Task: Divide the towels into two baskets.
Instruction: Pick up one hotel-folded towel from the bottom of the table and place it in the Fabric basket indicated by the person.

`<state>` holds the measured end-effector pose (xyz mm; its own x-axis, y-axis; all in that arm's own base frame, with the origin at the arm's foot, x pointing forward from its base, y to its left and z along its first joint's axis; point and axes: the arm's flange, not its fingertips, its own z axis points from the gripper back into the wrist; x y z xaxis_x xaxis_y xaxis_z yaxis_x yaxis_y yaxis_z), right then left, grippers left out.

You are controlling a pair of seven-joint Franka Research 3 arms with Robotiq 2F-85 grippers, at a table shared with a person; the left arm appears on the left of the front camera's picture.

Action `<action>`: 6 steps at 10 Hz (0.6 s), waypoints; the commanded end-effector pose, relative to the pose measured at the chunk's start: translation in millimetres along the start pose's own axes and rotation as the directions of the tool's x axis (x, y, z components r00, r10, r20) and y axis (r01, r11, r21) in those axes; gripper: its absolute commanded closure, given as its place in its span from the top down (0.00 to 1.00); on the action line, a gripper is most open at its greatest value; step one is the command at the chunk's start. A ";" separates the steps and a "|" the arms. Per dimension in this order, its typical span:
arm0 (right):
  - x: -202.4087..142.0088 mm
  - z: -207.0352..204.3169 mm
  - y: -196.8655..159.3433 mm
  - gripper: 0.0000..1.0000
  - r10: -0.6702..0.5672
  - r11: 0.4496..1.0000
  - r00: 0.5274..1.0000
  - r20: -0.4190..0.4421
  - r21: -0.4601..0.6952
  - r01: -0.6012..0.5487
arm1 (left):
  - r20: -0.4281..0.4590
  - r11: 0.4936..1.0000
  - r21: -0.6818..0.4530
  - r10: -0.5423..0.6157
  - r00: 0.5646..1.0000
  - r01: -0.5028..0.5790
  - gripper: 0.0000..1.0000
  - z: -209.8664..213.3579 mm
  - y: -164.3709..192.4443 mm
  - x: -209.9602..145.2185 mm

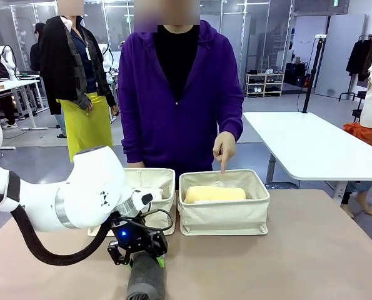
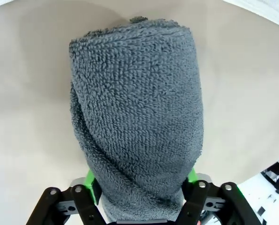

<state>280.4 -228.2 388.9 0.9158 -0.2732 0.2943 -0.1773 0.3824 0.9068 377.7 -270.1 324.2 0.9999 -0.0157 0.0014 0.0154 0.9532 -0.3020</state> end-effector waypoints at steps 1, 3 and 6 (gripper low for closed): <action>-1.7 1.4 2.5 1.00 0.009 1.000 1.000 0.005 0.006 -0.009 | -0.012 1.000 0.021 -0.008 1.000 0.008 0.53 -3.6 -6.5 0.4; -1.7 1.4 2.5 1.00 0.009 1.000 1.000 0.005 0.006 -0.009 | -0.015 0.999 0.029 -0.022 1.000 0.023 0.40 1.2 -10.4 -0.6; -1.7 1.4 2.5 1.00 0.009 1.000 1.000 0.005 0.006 -0.009 | -0.005 0.988 0.098 -0.122 0.993 0.122 0.40 31.1 -27.3 -14.9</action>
<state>280.4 -228.2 388.9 0.9158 -0.2732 0.2943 -0.1773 0.3824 0.9068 371.4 -280.2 340.6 0.9939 -0.1071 0.0259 0.1102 0.9611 -0.2531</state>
